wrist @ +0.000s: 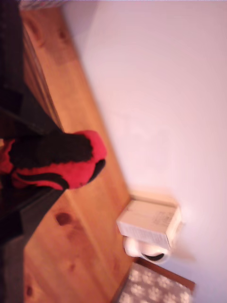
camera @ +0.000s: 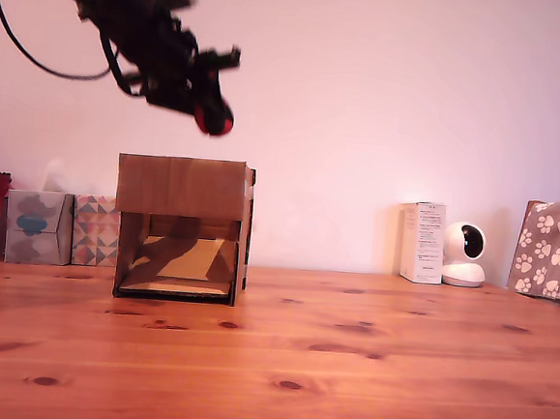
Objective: Drop the footbag into the cardboard dice tower
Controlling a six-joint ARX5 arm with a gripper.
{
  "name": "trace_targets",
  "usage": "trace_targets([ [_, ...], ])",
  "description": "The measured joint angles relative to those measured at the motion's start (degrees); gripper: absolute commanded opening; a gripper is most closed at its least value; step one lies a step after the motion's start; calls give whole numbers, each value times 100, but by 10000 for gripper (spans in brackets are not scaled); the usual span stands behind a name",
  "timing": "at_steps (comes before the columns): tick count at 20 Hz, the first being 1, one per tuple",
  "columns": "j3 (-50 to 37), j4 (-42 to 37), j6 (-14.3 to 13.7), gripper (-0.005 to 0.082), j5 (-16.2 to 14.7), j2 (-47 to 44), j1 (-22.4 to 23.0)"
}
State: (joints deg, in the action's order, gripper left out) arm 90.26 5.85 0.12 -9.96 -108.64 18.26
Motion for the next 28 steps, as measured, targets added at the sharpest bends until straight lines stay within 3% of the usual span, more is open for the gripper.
trace_targets([
  [2, 0, 149, -31, 228, 0, -26, -44],
  [4, 9, 131, -142, 584, -2, -26, -70],
  [5, 11, 129, -195, 718, 4, -26, -79],
  [6, 20, 170, -208, 753, 7, -26, -92],
  [8, 107, 428, -243, 695, 2, -26, -105],
  [10, 173, 675, -275, 529, 2, -15, -101],
  [11, 177, 804, -289, 377, 2, 9, -101],
  [13, 177, 1110, -293, -29, 0, 109, -83],
  [14, 177, 1266, -293, 7, -42, 219, -83],
  [22, 125, 1445, -293, -19, -197, 1257, 50],
  [28, -2055, 127, -291, -19, -341, 2168, 162],
])
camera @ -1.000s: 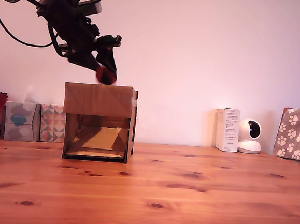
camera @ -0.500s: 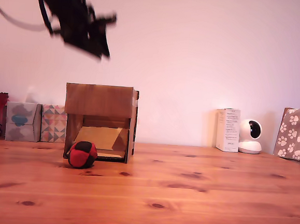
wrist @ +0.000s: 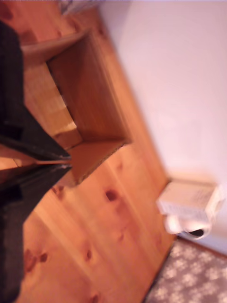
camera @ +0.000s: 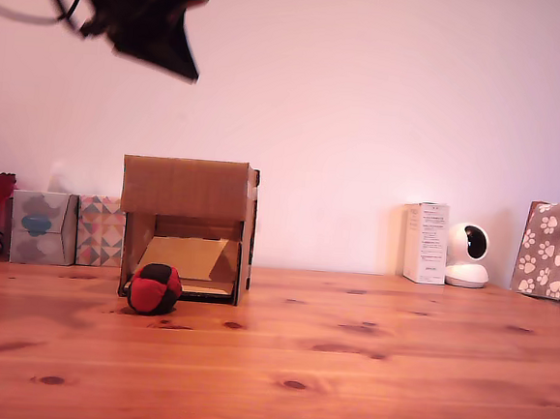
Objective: Drop the footbag into the cardboard dice tower
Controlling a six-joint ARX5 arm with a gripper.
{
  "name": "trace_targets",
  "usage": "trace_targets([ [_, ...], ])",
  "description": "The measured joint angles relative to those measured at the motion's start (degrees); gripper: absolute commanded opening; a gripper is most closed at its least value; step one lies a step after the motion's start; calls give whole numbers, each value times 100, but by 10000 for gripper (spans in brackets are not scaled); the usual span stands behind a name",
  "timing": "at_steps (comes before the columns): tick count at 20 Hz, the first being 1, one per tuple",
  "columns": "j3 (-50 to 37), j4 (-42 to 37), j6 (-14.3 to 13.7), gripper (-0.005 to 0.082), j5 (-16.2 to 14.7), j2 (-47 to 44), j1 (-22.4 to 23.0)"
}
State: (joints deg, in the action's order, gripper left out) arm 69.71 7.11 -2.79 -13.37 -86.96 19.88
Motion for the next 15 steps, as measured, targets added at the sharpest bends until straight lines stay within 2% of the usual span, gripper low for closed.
trace_targets([
  [8, -2616, -1768, 273, -19, -46, 1845, 0],
  [15, -4061, -2114, 514, -19, 66, 2664, 0],
])
